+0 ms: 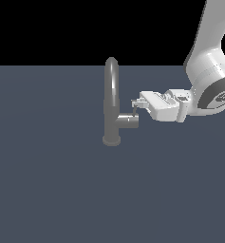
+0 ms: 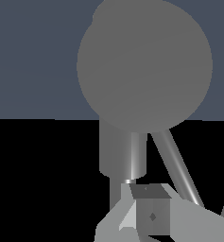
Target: Turn on the faucet by rotating a designated handle.
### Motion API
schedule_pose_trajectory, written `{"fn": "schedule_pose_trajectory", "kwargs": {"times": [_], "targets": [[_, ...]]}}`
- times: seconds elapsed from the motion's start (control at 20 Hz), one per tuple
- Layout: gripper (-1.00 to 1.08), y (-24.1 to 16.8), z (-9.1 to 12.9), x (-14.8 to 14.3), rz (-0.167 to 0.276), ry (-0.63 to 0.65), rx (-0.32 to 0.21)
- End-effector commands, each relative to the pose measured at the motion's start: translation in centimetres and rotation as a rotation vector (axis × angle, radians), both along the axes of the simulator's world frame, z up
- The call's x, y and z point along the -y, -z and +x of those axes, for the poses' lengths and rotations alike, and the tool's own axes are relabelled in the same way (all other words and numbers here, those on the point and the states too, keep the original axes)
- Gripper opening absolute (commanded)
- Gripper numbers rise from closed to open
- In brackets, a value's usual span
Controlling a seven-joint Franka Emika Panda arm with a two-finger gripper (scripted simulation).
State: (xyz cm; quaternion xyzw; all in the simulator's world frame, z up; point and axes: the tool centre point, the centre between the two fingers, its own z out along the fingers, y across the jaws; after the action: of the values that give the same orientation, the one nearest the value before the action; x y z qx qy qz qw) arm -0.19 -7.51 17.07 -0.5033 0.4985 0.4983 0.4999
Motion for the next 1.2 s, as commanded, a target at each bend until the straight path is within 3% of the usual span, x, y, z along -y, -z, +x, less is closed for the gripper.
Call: {"fn": "schedule_pose_trajectory", "kwargs": {"times": [0.0, 0.6, 0.7, 1.15], "targets": [[-1.0, 0.4, -0.7, 0.0, 0.001, -0.001, -0.002], [-1.0, 3.0, -5.3, 0.2, 0.004, -0.002, -0.006], [-1.0, 1.9, -4.1, 0.0, -0.001, -0.004, 0.018], [-1.0, 7.6, -6.0, 0.2, 0.003, -0.003, -0.003]]}}
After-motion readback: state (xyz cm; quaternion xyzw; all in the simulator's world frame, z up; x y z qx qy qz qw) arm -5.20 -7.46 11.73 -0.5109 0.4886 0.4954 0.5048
